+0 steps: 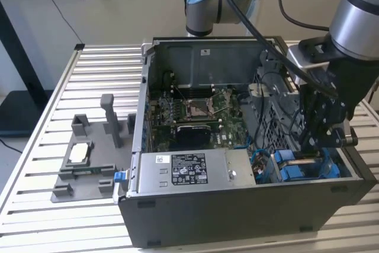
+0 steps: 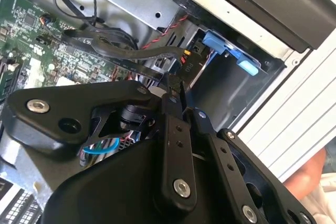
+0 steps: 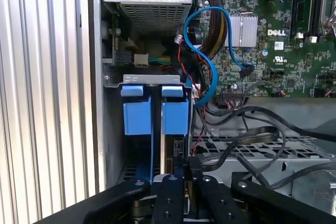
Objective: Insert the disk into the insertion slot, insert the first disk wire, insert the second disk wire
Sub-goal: 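Insert the second disk wire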
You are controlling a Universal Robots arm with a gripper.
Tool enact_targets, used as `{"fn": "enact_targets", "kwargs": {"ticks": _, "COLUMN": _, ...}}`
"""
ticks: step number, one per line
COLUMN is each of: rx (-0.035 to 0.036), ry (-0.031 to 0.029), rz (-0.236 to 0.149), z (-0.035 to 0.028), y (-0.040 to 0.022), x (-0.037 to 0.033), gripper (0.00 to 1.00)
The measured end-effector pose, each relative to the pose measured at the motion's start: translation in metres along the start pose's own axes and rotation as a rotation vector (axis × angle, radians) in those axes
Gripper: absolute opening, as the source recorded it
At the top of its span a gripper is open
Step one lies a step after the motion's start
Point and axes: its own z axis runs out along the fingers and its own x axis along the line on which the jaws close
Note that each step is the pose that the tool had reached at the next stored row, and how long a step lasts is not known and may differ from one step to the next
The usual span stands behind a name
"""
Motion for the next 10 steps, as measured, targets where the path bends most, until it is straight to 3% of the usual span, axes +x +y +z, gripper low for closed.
{"fn": "enact_targets", "kwargs": {"ticks": 10, "rx": 0.0006, "ry": 0.0008, "rz": 0.000, "z": 0.0052, "y": 0.0004, "x": 0.0002, "gripper": 0.16}}
